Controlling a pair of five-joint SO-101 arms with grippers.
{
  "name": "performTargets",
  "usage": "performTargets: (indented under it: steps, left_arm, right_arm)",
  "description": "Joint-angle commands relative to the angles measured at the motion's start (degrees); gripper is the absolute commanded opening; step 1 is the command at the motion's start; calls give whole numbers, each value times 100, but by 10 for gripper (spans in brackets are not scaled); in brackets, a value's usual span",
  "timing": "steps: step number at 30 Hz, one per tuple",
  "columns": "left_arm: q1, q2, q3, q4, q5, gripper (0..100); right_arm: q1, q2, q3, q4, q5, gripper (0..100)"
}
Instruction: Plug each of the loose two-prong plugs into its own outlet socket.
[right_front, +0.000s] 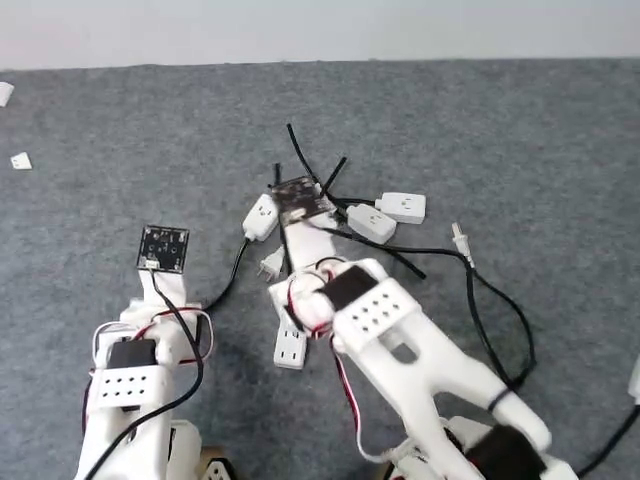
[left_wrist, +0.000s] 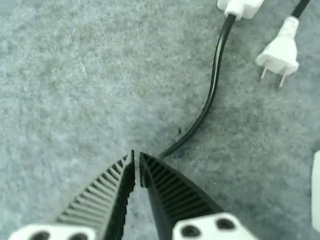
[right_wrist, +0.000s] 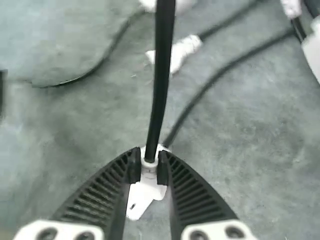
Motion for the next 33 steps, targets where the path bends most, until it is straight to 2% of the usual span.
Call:
performTargets:
  steps: [1,5,9,14,21,24,33]
  left_arm:
    - [-26,492,-532,123,-299,12]
    - [-26,1767,-1253,448,-853,12]
    - [-9,2541,-1859,1178,-2251,12]
    - [114,2154,-1596,1204,-2585,12]
    - [738,607,-611,1257,-3182,12]
    - [835,88,-356,1257,-3174,12]
    - [870,-44,-295,1407,-3297,12]
  right_arm:
    - [-215,-998,-211,286,703,8]
    - [-497,-1684,-185,576,1090,8]
    - [-936,-1727,-149,673,1371,8]
    - [-1051,-1578,26,532,1327,8]
    - [-1059,-1174,18,365,1125,8]
    - [-1103,-1165,18,382,1099,9]
    - [-1007,-1165,35,365,1064,9]
